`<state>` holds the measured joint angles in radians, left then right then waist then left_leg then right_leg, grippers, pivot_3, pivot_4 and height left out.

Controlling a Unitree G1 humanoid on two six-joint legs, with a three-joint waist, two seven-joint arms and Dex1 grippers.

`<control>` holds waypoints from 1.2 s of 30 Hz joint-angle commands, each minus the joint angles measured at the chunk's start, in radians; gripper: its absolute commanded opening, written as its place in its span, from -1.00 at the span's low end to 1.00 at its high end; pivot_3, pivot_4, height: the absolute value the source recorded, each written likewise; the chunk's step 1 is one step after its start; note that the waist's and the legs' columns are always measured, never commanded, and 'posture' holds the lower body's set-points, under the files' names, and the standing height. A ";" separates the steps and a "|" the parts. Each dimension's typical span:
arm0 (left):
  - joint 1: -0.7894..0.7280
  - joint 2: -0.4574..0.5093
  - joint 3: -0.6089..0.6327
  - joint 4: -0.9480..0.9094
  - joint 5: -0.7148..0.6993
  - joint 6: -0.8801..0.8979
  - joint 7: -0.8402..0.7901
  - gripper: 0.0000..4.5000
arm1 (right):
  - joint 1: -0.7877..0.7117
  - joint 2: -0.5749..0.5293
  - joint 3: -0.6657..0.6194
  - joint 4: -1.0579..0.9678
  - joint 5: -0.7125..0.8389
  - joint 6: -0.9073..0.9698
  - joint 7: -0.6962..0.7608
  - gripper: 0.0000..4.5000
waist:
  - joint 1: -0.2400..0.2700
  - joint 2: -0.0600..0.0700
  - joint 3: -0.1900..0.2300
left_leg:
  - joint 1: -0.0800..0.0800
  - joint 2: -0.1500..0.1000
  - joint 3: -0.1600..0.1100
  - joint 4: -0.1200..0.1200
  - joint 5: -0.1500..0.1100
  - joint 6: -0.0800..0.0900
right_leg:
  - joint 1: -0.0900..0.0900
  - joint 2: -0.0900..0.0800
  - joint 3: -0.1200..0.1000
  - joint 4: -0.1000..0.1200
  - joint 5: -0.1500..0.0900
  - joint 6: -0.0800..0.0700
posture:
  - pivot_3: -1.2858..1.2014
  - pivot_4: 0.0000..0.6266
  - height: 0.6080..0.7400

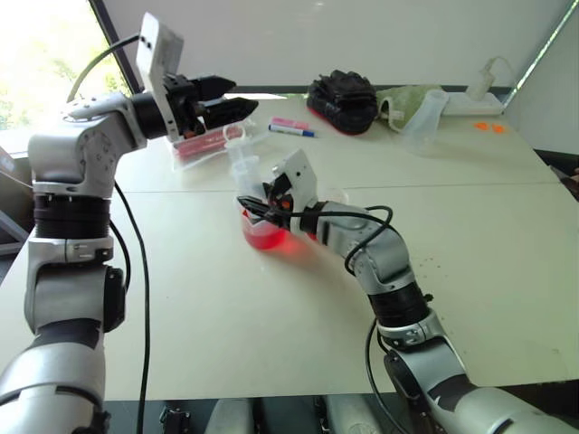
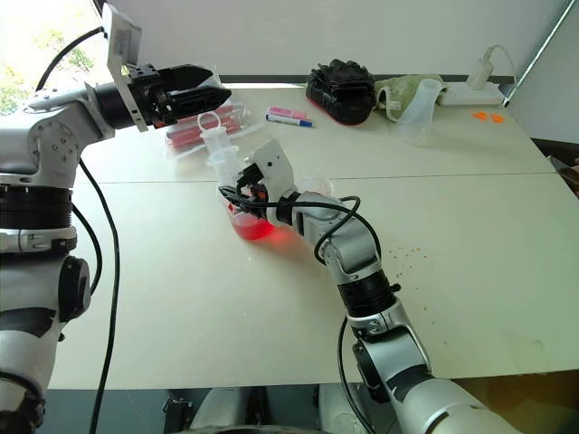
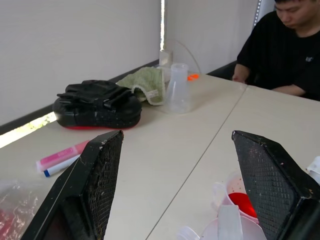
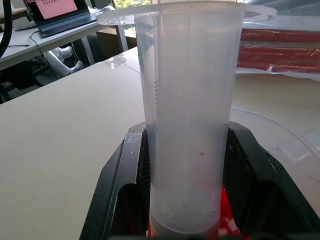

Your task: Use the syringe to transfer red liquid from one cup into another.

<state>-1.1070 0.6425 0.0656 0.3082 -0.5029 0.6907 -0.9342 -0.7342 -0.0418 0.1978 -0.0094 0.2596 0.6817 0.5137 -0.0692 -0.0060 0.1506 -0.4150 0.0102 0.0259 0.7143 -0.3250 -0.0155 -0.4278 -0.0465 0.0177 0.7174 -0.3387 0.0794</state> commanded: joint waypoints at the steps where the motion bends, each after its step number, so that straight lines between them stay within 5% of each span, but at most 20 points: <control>1: -0.014 0.005 0.043 -0.035 -0.014 -0.003 0.009 0.61 | -0.017 0.032 -0.022 -0.035 0.023 -0.053 -0.008 -0.39 | 0.000 0.000 0.000 | 0.000 0.000 0.000 0.000 0.000 0.000 | 0.000 0.000 0.000 0.000 0.000 0.000 | 0.03 -0.52 0.56; 17: 0.054 0.001 0.134 -0.114 -0.099 0.090 0.088 0.61 | 0.002 0.050 -0.066 -0.041 -0.007 -0.262 -0.069 -0.39 | -0.001 0.000 0.000 | 0.000 0.000 0.000 0.000 0.000 0.000 | 0.000 0.000 0.000 0.000 0.000 0.000 | 0.03 -0.52 0.56; 36: 0.422 0.167 0.392 -0.462 -0.446 0.414 0.125 0.61 | -0.028 0.037 -0.125 -0.002 0.004 -0.313 -0.095 -0.39 | 0.002 0.000 0.000 | 0.000 0.000 0.000 0.000 0.000 0.000 | 0.000 0.000 0.000 0.000 0.000 0.000 | 0.03 -0.52 0.56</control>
<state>-0.6782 0.7951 0.4194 -0.1122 -0.9179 1.1109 -0.8152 -0.7250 -0.0086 0.0857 0.0112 0.2458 0.3927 0.4172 -0.0672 -0.0060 0.1507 -0.4152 0.0103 0.0254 0.7141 -0.3250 -0.0156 -0.4279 -0.0466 0.0179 0.7175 -0.3387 0.0793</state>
